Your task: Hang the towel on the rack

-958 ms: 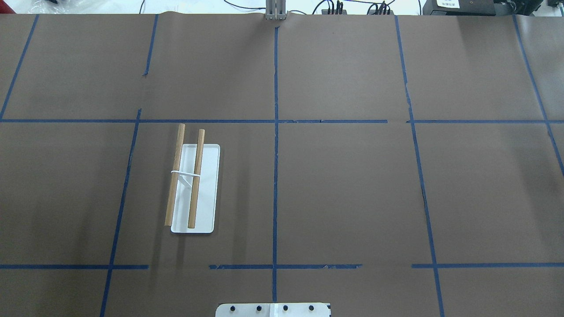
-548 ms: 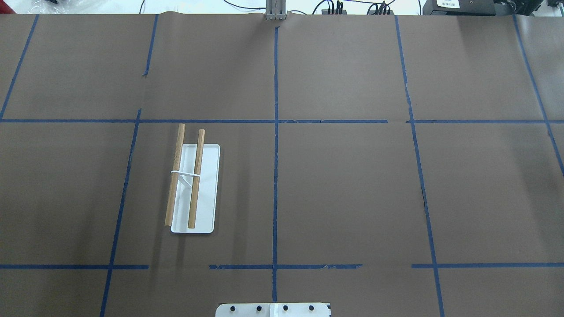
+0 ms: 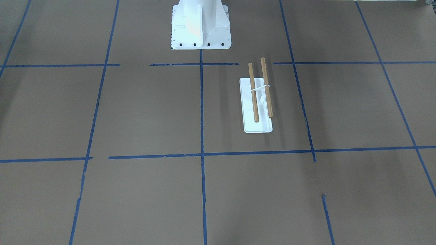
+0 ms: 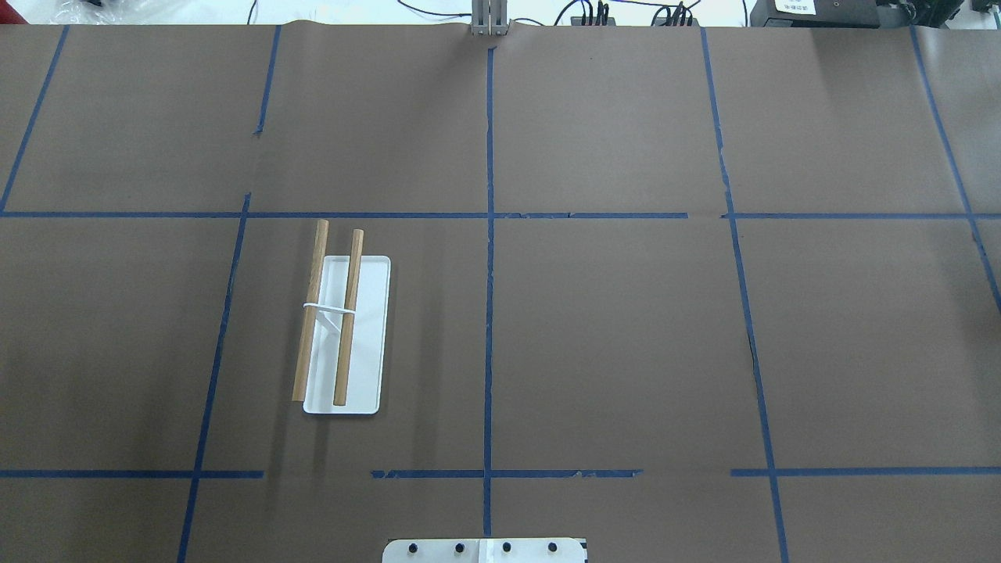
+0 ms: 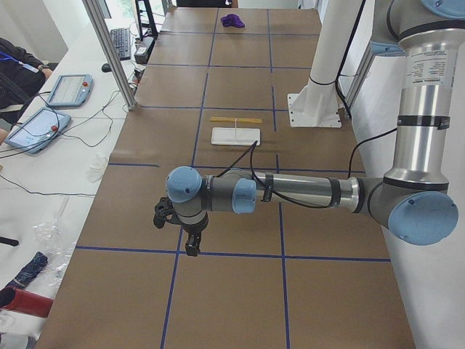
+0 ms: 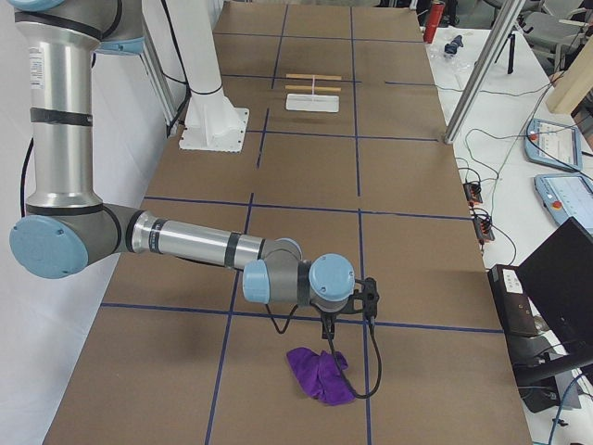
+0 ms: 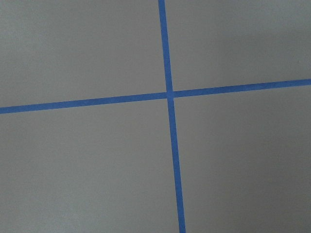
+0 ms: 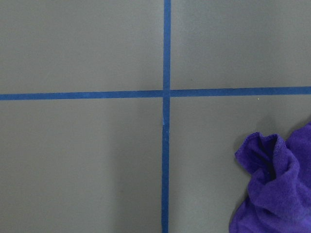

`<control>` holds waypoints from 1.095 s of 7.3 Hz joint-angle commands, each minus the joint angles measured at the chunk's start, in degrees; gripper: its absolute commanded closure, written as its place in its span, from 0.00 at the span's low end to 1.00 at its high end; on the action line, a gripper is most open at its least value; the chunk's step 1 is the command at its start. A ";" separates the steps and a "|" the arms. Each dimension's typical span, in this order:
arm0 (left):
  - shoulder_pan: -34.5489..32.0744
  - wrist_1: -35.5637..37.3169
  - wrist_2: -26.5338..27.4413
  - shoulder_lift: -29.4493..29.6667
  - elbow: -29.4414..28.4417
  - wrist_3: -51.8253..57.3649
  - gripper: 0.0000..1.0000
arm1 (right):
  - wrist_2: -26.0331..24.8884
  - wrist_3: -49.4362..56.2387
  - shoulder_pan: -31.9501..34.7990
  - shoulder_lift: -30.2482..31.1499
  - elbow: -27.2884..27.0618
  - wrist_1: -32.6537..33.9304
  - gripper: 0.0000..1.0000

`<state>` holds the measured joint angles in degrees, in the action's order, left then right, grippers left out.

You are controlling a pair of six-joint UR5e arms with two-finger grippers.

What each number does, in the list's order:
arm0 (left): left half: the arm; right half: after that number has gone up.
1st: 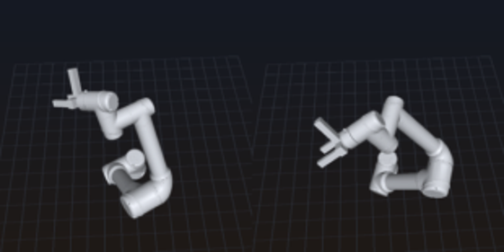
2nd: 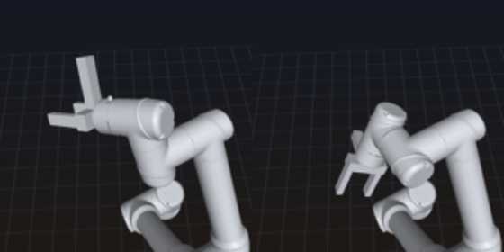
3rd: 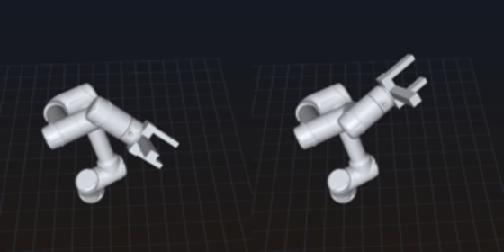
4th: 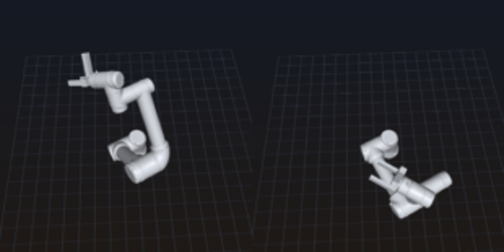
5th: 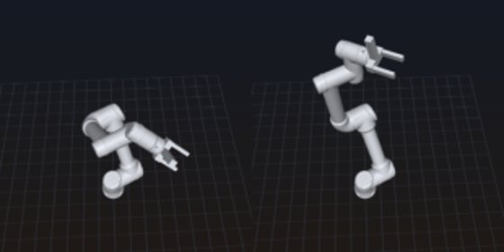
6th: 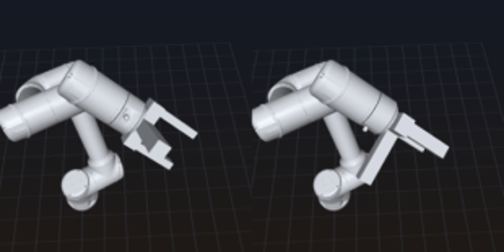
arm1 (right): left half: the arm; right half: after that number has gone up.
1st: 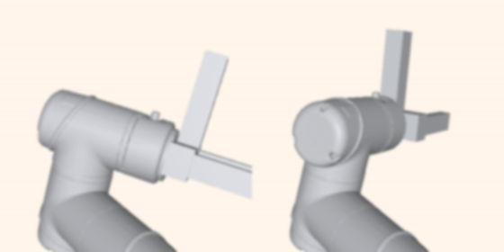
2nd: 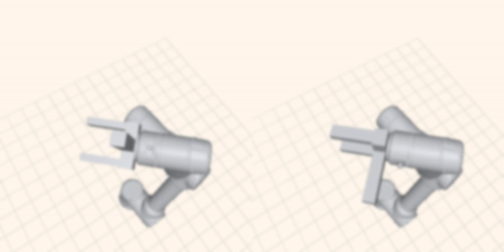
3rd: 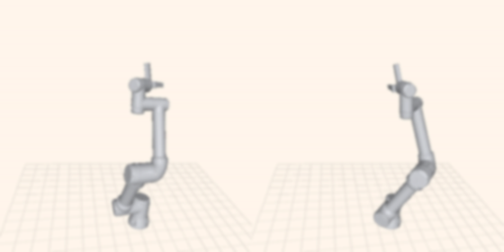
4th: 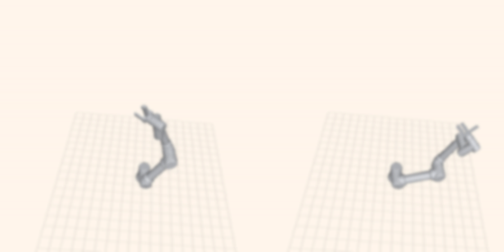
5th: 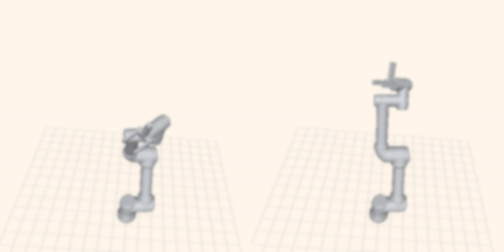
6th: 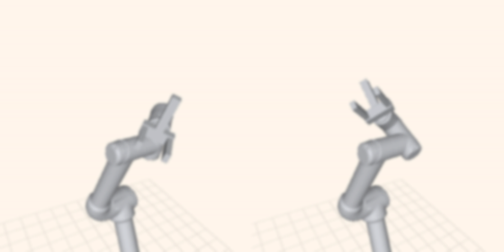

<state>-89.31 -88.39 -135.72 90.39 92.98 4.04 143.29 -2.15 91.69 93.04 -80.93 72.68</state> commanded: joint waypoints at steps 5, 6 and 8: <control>0.01 -0.03 -0.16 0.05 0.44 0.09 0.00 | -11.10 -0.13 -4.93 -0.32 13.59 -13.18 0.00; -0.08 -0.03 -0.25 0.05 0.53 0.09 0.00 | -12.76 -0.13 -5.29 -0.66 14.13 -13.18 0.00; 0.01 -0.03 -0.25 0.05 0.62 0.09 0.00 | -14.09 -0.13 -5.90 -2.07 16.58 -13.27 0.00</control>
<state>-89.33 -88.42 -135.96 90.44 93.55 4.13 129.99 -2.28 86.17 91.79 -65.92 59.45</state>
